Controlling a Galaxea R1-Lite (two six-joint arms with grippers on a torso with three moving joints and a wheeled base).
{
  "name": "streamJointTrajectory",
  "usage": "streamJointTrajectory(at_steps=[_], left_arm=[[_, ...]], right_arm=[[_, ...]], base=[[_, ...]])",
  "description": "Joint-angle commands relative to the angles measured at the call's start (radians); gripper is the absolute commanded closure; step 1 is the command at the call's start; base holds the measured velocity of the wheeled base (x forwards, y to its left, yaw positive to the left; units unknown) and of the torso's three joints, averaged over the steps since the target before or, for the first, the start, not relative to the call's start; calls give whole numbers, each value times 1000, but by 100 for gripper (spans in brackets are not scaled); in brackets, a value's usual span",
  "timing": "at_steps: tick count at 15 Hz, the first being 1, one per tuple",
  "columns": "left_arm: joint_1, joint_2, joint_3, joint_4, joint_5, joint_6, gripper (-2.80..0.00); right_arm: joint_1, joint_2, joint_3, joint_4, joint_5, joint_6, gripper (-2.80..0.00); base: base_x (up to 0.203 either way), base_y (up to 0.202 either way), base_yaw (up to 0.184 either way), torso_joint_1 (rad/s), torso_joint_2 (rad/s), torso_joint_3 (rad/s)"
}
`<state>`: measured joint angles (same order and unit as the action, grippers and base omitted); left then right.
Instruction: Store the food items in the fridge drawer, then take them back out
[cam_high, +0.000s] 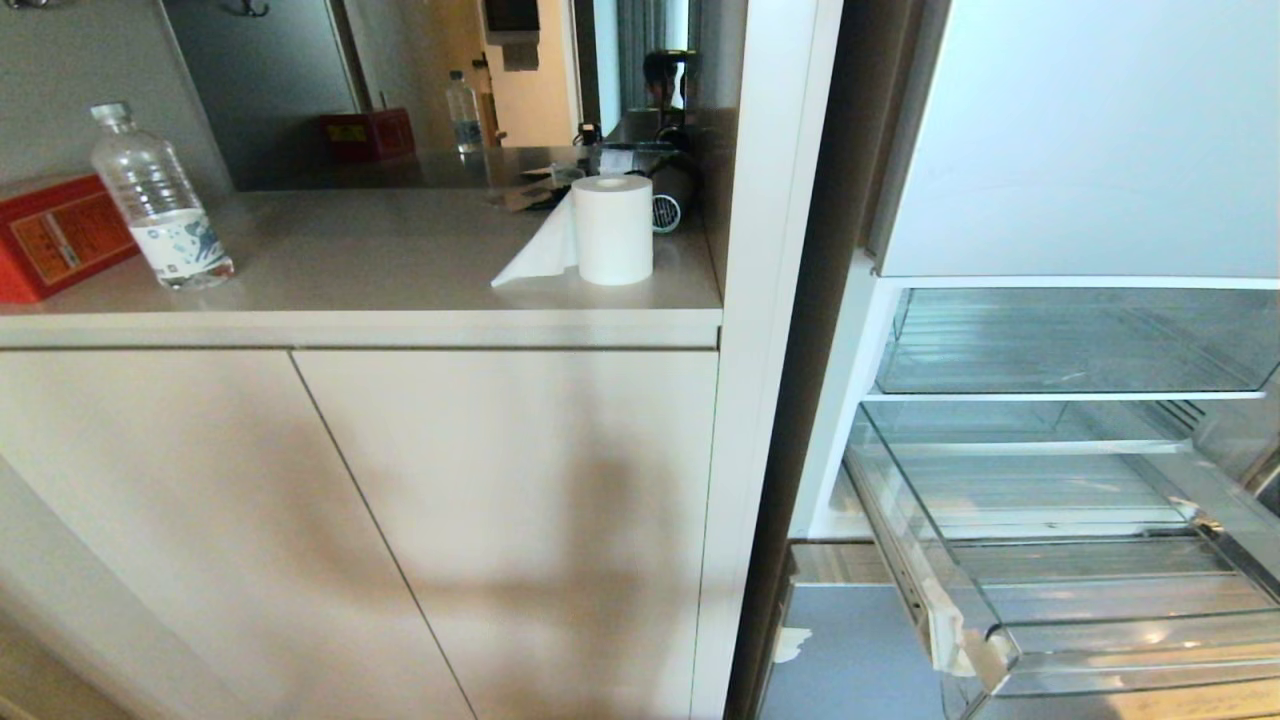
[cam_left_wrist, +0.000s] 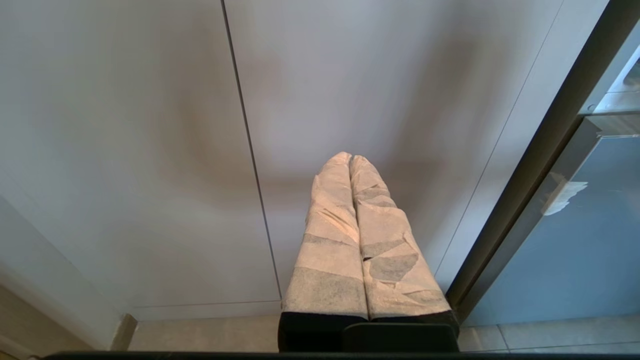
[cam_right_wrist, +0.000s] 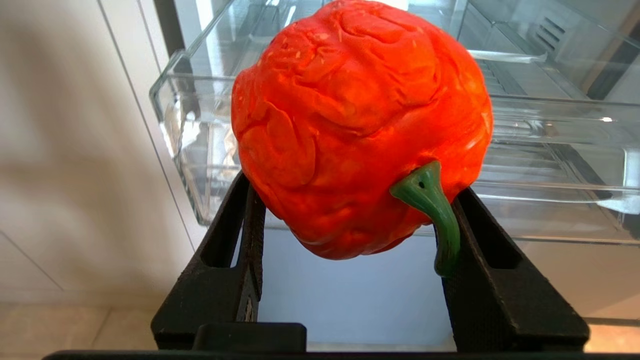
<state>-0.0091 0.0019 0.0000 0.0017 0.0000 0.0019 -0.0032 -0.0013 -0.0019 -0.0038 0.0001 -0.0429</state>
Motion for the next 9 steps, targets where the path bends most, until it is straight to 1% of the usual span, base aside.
streamJointTrajectory(at_steps=[1, 5, 9], left_arm=[[0, 1, 0, 0, 0, 1, 0], [0, 1, 0, 0, 0, 0, 0], [0, 1, 0, 0, 0, 0, 0]], right_arm=[[0, 1, 3, 7, 3, -7, 0], [0, 1, 2, 4, 0, 37, 0], [0, 1, 2, 4, 0, 37, 0]], base=[[0, 0, 0, 0, 0, 0], [0, 0, 0, 0, 0, 0], [0, 0, 0, 0, 0, 0]])
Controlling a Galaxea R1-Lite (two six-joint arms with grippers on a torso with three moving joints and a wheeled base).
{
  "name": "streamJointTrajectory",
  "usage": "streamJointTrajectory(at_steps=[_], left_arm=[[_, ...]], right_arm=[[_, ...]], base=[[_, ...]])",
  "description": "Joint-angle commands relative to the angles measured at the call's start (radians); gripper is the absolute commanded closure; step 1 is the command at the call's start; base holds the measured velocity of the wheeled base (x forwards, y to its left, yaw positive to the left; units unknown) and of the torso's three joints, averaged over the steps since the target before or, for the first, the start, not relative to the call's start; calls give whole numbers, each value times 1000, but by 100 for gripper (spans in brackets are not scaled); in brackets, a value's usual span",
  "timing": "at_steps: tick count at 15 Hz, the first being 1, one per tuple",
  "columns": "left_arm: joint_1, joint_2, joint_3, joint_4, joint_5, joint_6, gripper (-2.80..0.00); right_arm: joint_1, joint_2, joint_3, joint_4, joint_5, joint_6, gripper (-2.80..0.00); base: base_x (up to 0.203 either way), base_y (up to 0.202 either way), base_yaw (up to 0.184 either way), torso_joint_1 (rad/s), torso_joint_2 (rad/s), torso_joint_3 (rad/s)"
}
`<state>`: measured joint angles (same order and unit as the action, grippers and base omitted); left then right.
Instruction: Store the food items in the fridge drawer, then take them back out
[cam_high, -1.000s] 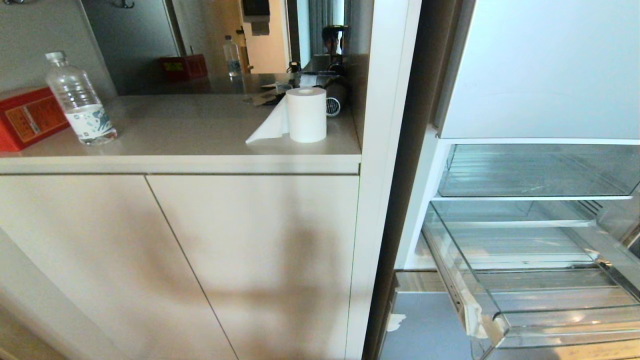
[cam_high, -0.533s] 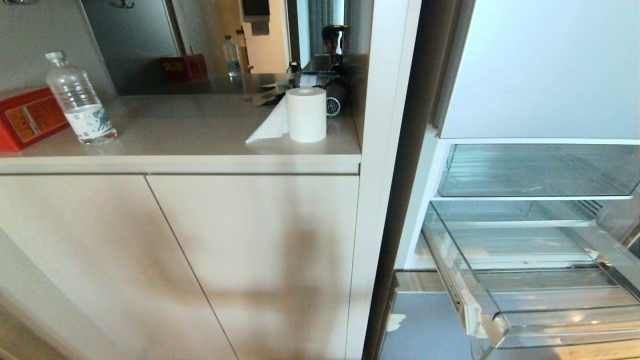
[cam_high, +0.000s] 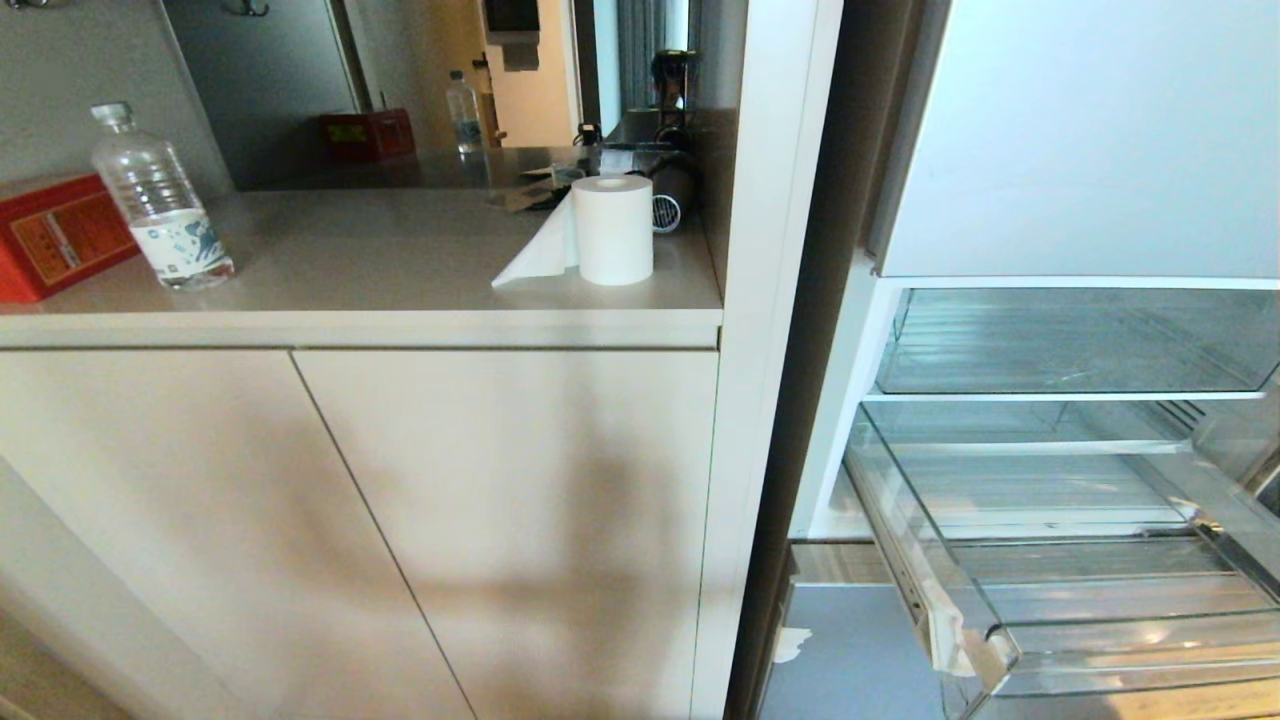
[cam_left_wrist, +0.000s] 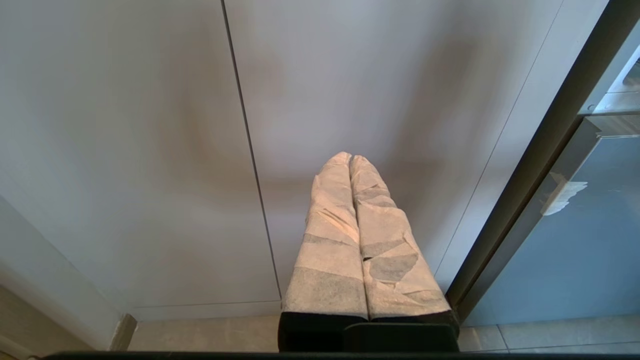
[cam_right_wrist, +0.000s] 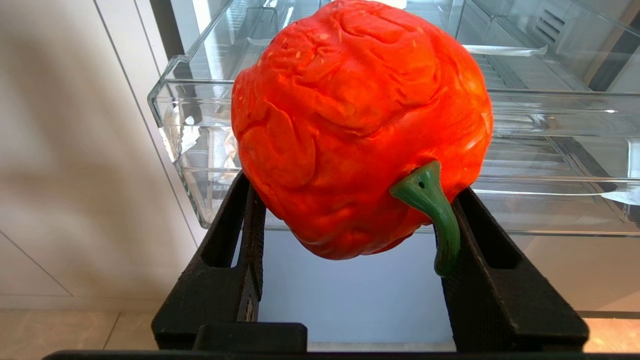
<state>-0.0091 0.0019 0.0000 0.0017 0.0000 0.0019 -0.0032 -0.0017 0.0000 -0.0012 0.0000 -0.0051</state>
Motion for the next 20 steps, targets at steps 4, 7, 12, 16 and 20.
streamJointTrajectory(at_steps=[4, 7, 12, 16, 20], left_arm=[[0, 1, 0, 0, 0, 1, 0], [0, 1, 0, 0, 0, 0, 0], [0, 1, 0, 0, 0, 1, 0], [0, 1, 0, 0, 0, 0, 0], [0, 1, 0, 0, 0, 0, 0]], right_arm=[[0, 2, 2, 1, -2, 1, 0], [0, 2, 0, 1, -1, -1, 0], [0, 2, 0, 1, 0, 0, 0], [0, 2, 2, 4, 1, -29, 0], [0, 2, 2, 4, 0, -32, 0]], base=[[0, 0, 0, 0, 0, 0], [2, 3, -79, 2, 7, 0], [-1, 7, -175, 6, 1, 1], [0, 9, -174, 5, 1, 3], [-3, 8, -175, 1, 1, 4]])
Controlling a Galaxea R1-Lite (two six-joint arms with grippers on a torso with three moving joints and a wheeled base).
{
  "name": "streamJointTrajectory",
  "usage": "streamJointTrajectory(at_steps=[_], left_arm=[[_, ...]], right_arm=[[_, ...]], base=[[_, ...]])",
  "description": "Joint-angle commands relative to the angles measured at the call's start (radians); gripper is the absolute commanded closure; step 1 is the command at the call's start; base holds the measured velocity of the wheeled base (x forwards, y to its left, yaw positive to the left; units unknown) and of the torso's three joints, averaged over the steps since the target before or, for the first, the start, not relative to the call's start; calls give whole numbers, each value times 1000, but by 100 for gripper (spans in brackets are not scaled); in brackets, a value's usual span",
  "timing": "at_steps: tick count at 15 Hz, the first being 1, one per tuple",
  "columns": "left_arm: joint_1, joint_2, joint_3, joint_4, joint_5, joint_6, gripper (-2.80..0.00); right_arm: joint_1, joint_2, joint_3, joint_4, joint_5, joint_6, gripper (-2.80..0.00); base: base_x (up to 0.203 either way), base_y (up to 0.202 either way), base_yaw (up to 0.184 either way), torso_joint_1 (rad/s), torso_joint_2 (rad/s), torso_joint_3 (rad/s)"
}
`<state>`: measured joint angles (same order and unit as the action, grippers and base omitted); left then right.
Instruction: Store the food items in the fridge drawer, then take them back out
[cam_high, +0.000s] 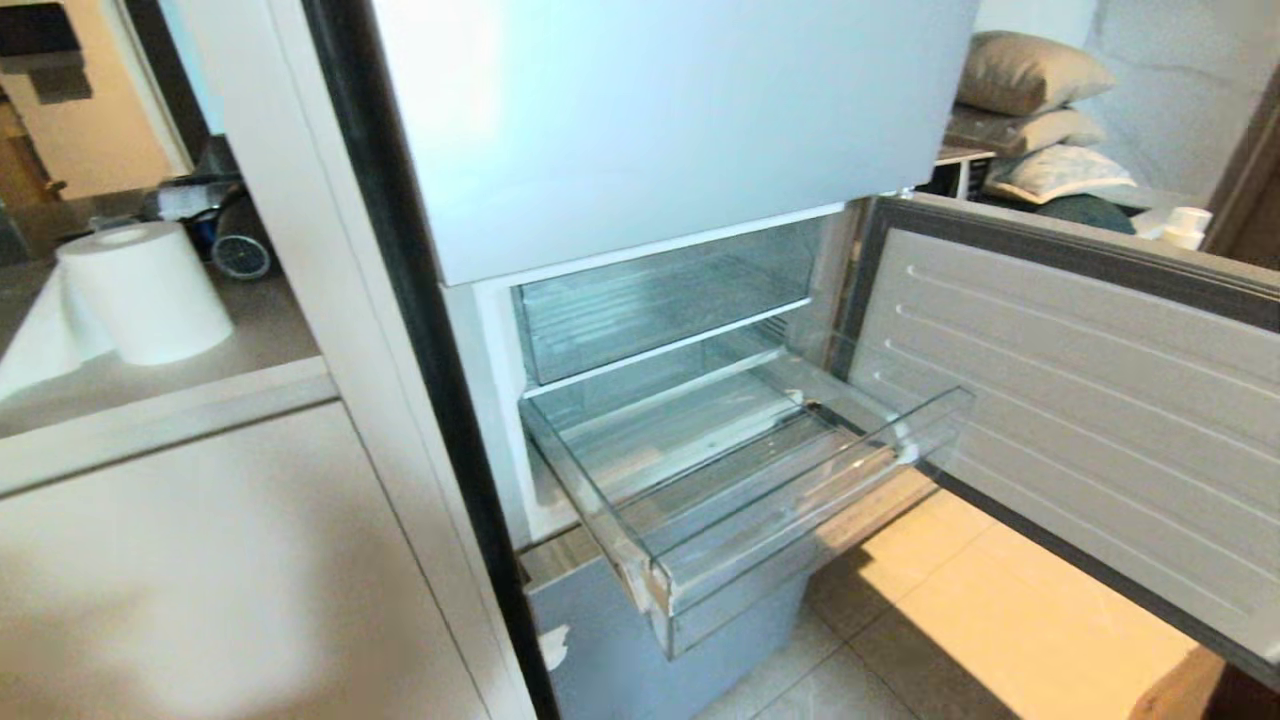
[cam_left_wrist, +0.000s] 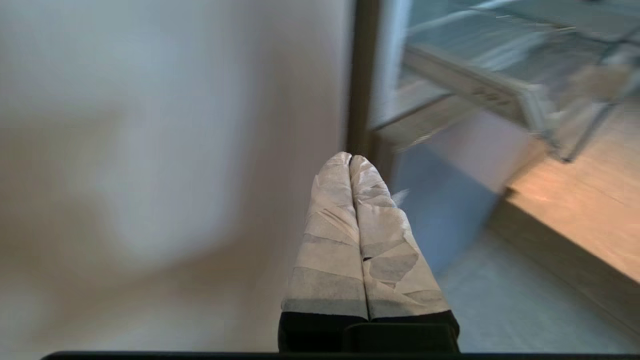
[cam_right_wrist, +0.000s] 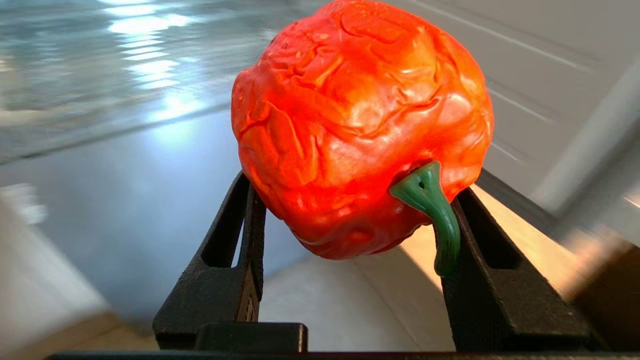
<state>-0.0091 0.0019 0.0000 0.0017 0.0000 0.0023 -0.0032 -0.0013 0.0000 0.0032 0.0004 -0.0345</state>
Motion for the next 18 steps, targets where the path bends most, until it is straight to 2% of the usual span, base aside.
streamJointTrajectory(at_steps=[1, 5, 18], left_arm=[[0, 1, 0, 0, 0, -1, 0], [0, 1, 0, 0, 0, 1, 0], [0, 1, 0, 0, 0, -1, 0]], right_arm=[[0, 1, 2, 0, 4, -5, 0], [0, 1, 0, 0, 1, -12, 0], [0, 1, 0, -3, 1, -5, 0]], base=[[4, 8, -177, 6, 2, 2], [0, 8, -142, 2, 4, 2], [0, 0, 0, 0, 0, 0]])
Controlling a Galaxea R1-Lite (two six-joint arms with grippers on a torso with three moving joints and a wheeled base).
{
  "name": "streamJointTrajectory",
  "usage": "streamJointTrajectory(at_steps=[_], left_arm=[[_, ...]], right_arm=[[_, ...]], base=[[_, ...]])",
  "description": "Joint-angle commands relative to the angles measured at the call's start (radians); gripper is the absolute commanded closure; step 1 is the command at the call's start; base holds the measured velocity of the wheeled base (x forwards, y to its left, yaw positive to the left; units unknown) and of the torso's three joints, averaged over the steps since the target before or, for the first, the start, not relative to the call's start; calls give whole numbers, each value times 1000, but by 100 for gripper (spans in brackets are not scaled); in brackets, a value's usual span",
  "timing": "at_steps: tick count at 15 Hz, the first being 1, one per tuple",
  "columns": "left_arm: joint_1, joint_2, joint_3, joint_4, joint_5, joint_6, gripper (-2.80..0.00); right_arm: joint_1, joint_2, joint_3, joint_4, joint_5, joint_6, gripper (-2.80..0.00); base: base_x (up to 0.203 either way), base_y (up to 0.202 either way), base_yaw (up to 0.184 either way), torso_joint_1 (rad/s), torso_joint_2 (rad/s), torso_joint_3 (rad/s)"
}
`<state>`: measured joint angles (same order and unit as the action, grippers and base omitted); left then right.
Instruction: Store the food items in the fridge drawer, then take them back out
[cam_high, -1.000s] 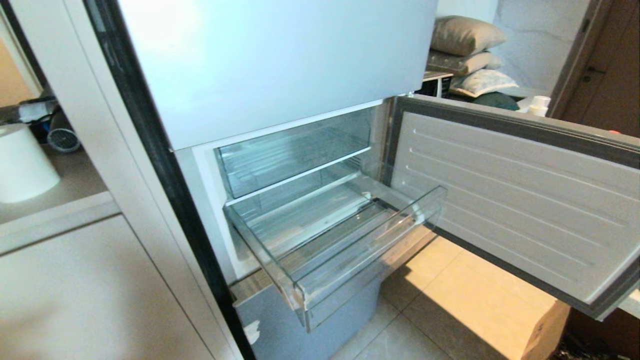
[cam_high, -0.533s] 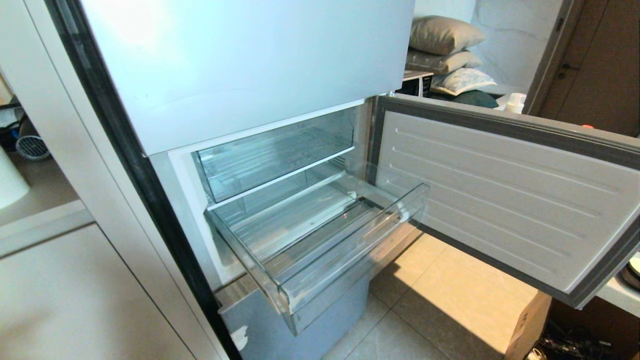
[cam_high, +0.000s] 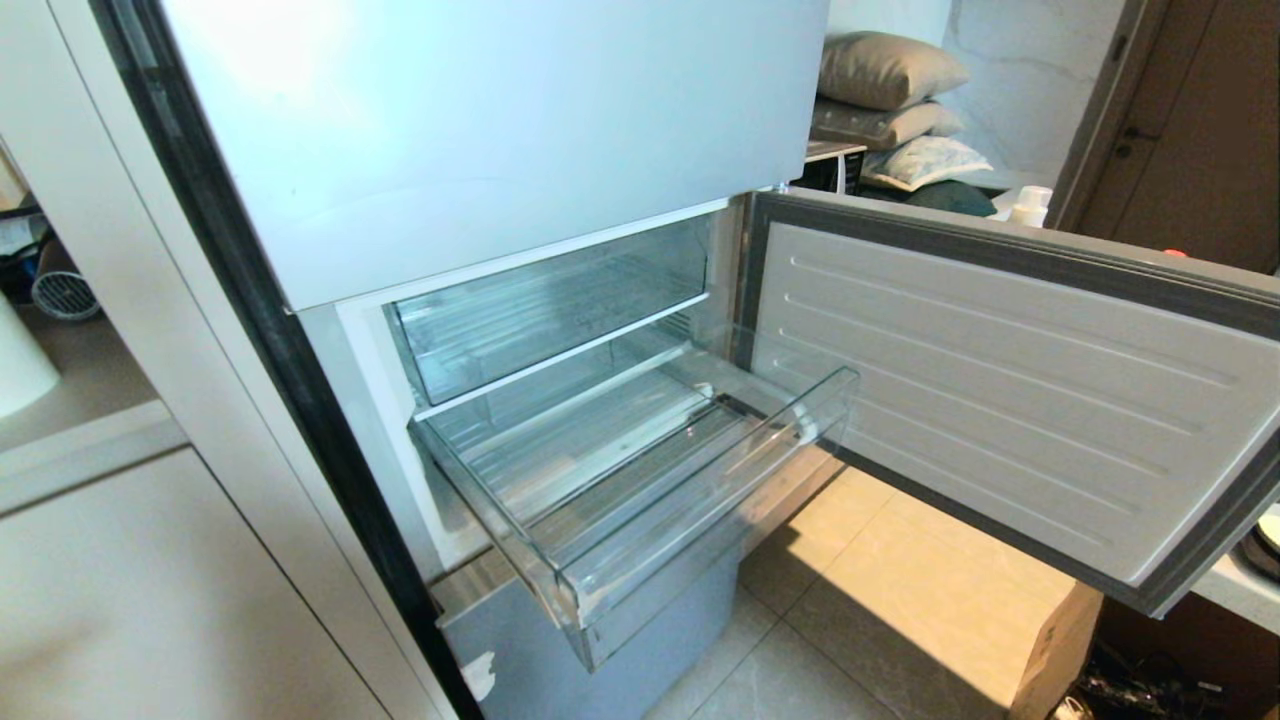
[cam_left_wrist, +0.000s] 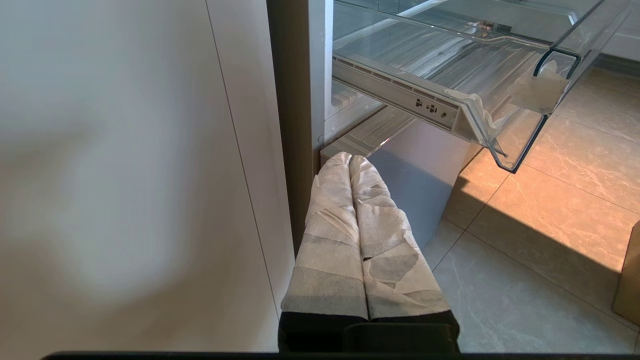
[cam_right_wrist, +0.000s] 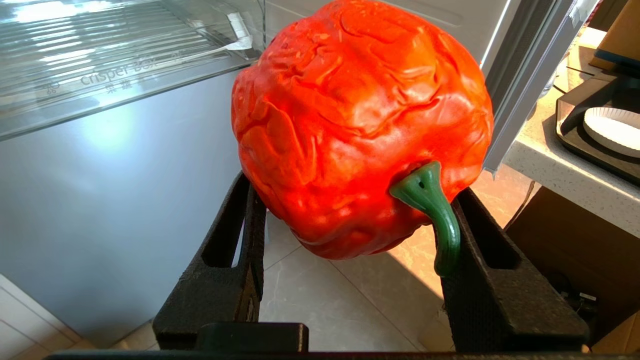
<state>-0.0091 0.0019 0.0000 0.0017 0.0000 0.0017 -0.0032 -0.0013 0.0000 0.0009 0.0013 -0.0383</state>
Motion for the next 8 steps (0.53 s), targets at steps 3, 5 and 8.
streamJointTrajectory(at_steps=[3, 5, 8], left_arm=[[0, 1, 0, 0, 0, 0, 0], [0, 1, 0, 0, 0, 0, 0], [0, 1, 0, 0, 0, 0, 0]], right_arm=[[0, 1, 0, -1, 0, 0, 0], [0, 1, 2, -1, 3, -16, 0], [0, 1, 0, -1, -1, 23, 0]], base=[[0, 0, 0, 0, 0, 0], [0, 0, 0, 0, 0, 0], [0, 0, 0, 0, 0, 0]])
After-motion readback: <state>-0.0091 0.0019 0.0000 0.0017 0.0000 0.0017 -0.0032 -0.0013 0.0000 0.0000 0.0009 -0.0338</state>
